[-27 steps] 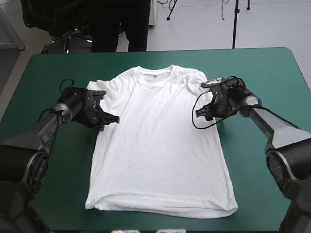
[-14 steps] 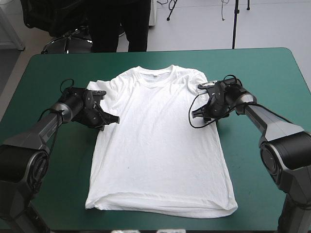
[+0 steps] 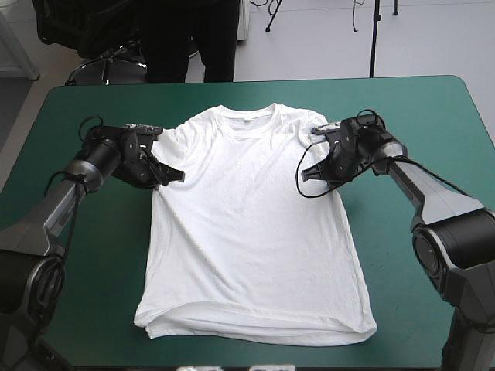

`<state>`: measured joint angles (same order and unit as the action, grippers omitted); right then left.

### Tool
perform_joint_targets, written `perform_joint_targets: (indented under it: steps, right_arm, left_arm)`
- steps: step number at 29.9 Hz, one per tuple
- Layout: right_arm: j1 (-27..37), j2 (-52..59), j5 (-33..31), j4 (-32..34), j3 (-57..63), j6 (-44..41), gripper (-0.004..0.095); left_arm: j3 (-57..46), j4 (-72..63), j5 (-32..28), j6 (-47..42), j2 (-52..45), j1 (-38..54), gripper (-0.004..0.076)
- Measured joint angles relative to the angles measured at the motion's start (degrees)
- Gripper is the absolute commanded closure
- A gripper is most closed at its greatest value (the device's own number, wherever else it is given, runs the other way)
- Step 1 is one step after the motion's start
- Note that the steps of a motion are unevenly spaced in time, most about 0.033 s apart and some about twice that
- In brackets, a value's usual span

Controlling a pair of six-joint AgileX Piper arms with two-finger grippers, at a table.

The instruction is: Fold the cloth

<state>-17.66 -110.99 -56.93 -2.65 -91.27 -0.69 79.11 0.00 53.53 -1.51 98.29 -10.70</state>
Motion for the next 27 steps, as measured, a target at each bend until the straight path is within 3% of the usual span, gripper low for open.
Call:
perform_joint_targets:
  steps: [13,27]
  right_arm:
    - [0.00,16.44,-5.32,-0.43,-9.21,0.00,0.0925]
    - [0.00,36.36,-7.53,-0.84,-12.43,0.00,0.0925]
  left_arm:
    - [3.41,-1.52,3.31,0.55,-18.50,0.00,0.0733]
    - [13.52,-11.99,6.02,5.49,-34.48,0.00,0.0733]
